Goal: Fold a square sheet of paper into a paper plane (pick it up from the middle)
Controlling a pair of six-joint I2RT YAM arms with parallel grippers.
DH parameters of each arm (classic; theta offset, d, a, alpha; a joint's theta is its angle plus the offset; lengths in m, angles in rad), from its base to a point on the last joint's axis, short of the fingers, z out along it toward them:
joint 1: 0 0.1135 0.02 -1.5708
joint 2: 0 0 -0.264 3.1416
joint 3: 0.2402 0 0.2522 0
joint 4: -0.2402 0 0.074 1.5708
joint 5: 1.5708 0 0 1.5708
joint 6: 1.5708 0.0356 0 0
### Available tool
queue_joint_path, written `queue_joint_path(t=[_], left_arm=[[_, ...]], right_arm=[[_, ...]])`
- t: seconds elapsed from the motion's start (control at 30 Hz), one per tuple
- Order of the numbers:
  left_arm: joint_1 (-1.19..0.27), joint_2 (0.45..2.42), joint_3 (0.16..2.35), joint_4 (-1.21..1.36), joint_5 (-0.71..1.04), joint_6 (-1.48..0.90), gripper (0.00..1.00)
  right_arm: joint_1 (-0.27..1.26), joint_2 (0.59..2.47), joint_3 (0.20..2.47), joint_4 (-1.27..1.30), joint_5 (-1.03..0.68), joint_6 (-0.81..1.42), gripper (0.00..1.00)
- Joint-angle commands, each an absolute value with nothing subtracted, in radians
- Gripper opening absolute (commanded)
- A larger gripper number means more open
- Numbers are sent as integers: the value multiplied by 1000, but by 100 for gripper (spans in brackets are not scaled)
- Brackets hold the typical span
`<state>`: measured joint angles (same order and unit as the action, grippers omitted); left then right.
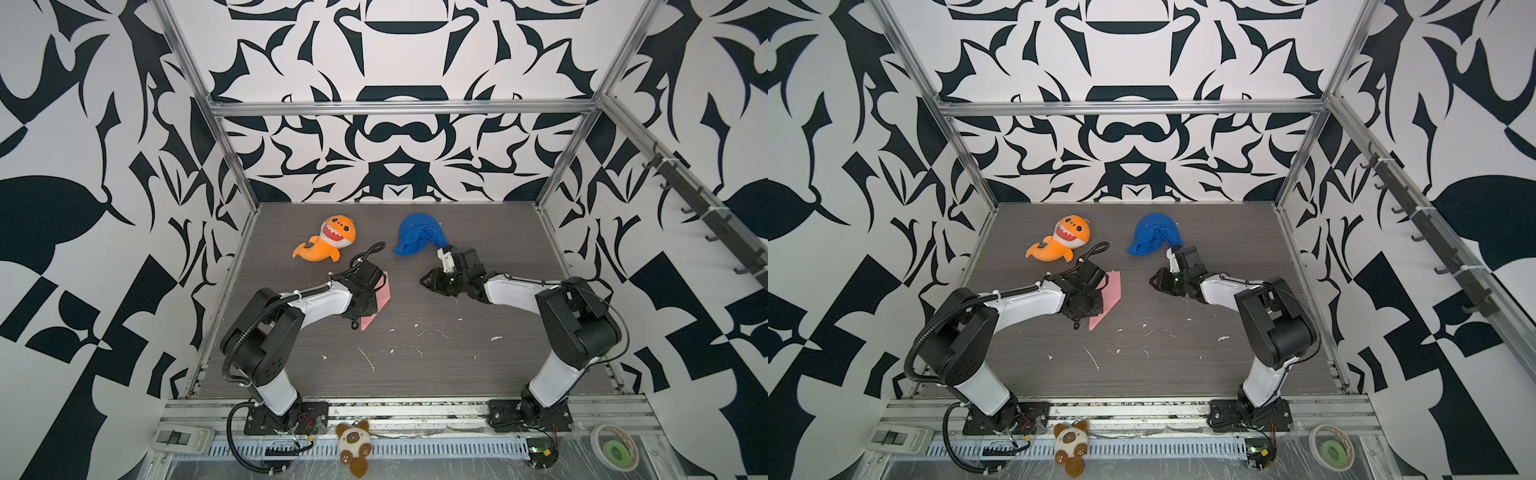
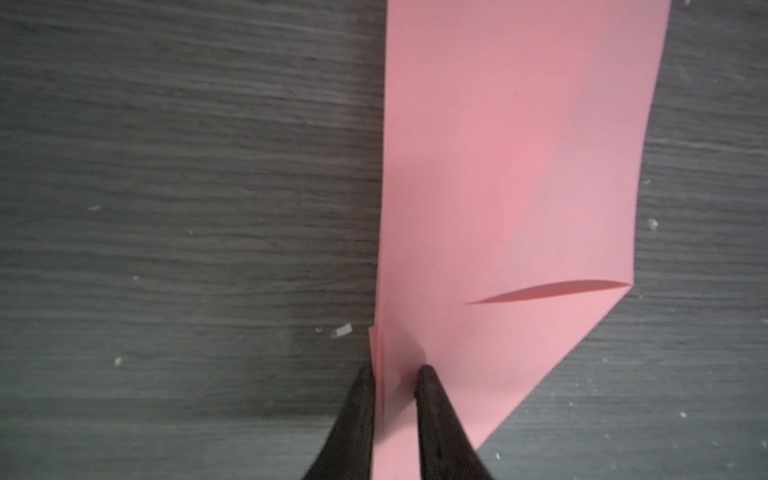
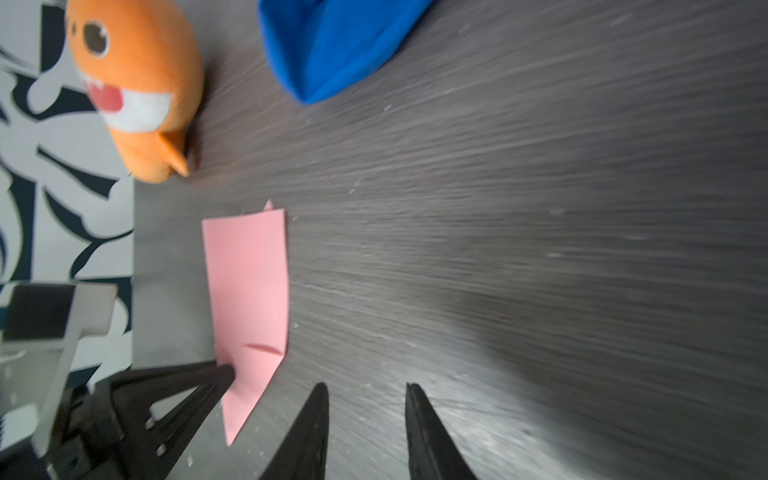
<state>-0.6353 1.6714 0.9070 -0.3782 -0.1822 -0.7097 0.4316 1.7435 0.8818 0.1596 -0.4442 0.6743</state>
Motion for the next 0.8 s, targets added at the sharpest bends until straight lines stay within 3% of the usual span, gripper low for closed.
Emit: queue_joint_path(t=[0.0, 0.57, 0.77], left_arm=[[-602, 1686, 841, -361, -106, -724, 20], [-577, 1709, 838, -371, -67, -702, 16], [-577, 1709, 845, -375, -66, -697, 16]], right_arm=[[468, 1770, 944, 213, -583, 662, 35], [605, 2028, 1041, 454, -741, 942, 33], [608, 2068, 1089, 416, -716, 945, 26]])
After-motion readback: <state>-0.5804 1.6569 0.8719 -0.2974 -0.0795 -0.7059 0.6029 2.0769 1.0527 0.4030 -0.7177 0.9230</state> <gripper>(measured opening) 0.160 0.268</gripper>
